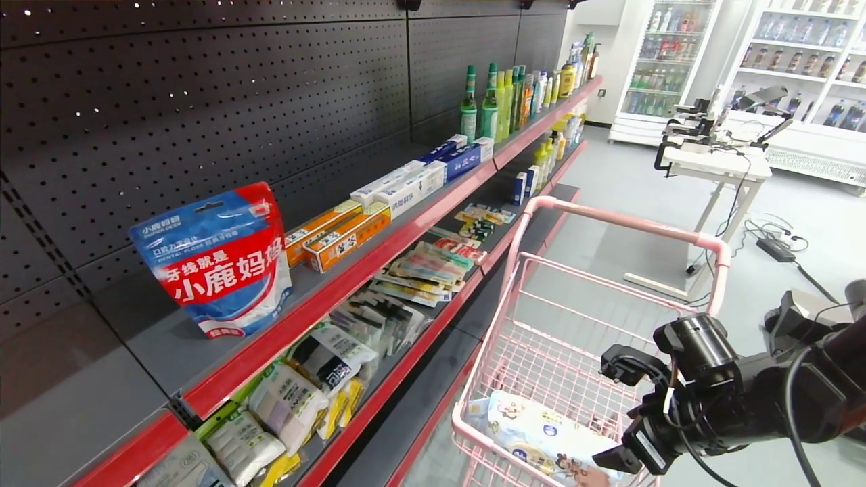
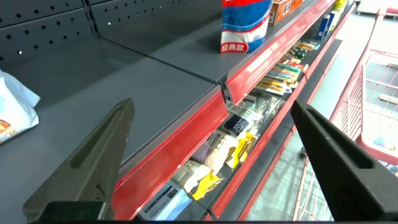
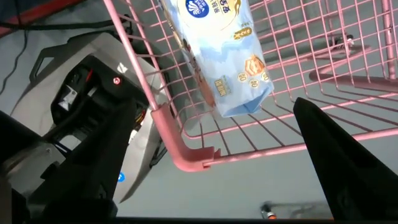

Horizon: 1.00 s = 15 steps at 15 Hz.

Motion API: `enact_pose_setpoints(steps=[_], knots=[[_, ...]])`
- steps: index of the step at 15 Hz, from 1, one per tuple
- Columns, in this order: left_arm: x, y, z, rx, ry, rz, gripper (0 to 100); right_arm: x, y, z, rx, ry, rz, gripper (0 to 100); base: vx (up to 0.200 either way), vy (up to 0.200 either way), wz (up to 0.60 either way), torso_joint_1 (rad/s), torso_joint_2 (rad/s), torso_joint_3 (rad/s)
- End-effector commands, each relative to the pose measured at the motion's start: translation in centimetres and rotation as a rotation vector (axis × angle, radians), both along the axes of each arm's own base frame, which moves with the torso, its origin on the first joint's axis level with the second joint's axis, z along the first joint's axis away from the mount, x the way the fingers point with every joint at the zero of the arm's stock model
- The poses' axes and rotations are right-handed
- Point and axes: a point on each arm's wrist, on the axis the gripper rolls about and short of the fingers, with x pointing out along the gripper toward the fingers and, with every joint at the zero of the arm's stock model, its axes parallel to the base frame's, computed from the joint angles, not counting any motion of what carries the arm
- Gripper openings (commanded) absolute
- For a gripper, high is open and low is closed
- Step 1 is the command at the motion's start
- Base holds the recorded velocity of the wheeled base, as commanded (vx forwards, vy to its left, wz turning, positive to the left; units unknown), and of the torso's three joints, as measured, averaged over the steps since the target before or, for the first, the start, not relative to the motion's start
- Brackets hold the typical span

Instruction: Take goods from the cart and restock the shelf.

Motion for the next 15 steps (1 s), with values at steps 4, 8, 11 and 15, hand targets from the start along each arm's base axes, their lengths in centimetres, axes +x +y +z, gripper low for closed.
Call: enact_pose_setpoints(steps=[4,8,11,15], knots=[[0.0,0.0,0.0,0.000,0.001,0.000,100,0.4,0.3,-1.1,-0.017,0.025,0.046,100,0.000,0.000,0.00,-0.012,0.02,0.018],[0.0,0.0,0.0,0.000,0.001,0.000,100,1.1,-0.5,-1.6,0.001,0.018,0.118,100,0.000,0.000,0.00,-0.105,0.25,0.140],[0.0,0.0,0.0,0.000,0.001,0.000,100,1.7,-1.8,-2.2,0.015,0.023,0.137,100,0.000,0.000,0.00,-0.004,0.02,0.011],[0.0,0.0,0.0,0.000,-0.001,0.000,100,2.1,-2.3,-3.4,0.021,0.057,0.131,100,0.000,0.000,0.00,0.000,0.00,0.000]])
